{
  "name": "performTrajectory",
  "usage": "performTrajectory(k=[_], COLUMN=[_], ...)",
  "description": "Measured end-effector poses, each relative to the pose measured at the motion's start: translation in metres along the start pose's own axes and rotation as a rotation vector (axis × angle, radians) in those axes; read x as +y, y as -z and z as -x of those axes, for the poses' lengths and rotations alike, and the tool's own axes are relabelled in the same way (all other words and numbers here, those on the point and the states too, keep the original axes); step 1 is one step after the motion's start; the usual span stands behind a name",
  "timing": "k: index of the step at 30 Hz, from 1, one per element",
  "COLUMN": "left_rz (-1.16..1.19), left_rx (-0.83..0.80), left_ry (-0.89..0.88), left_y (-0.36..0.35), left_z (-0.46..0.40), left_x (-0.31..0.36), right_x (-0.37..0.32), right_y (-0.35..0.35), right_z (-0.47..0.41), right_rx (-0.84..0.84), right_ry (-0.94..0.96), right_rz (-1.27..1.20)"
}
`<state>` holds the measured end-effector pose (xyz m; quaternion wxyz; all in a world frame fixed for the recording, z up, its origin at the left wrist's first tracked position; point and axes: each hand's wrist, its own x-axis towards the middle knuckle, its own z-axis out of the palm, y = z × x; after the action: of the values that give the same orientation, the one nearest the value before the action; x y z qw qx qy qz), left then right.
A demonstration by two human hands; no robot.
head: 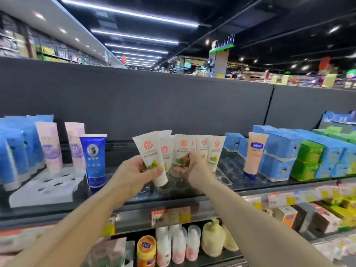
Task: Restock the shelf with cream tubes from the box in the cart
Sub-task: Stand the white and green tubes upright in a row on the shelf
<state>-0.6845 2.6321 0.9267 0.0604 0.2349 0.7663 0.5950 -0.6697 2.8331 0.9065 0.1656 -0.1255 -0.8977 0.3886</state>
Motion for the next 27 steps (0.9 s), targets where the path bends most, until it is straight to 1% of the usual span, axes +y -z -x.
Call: performTrajectory(k=[12, 15, 18, 22, 27], left_rz=[-0.04, -0.055, -0.067, -0.038, -0.035], left_rx=[-0.025, -0.027, -0.018, 0.003, -0.01], left_ry=[0.011, 0.018, 0.022, 0.041, 0.05], left_y=[0.003, 0.007, 0.011, 0.013, 0.011], left_z=[-0.002, -0.001, 0.002, 0.004, 0.005], left_x=[0.008, 0.006, 0.003, 0.0, 0.001], right_x=[0.006, 0.002, -0.001, 0.0, -0.002], right_y=[0.004, 0.007, 0.008, 0.004, 0.005], right_z=[-0.004, -0.004, 0.002, 0.005, 0.008], right_rx=[-0.067, -0.083, -0.104, -0.116, -0.109], right_ry=[-0.048, -0.033, 0.025, 0.01, 0.001], right_rz=[0.036, 0.093, 0.206, 0.179, 0.206])
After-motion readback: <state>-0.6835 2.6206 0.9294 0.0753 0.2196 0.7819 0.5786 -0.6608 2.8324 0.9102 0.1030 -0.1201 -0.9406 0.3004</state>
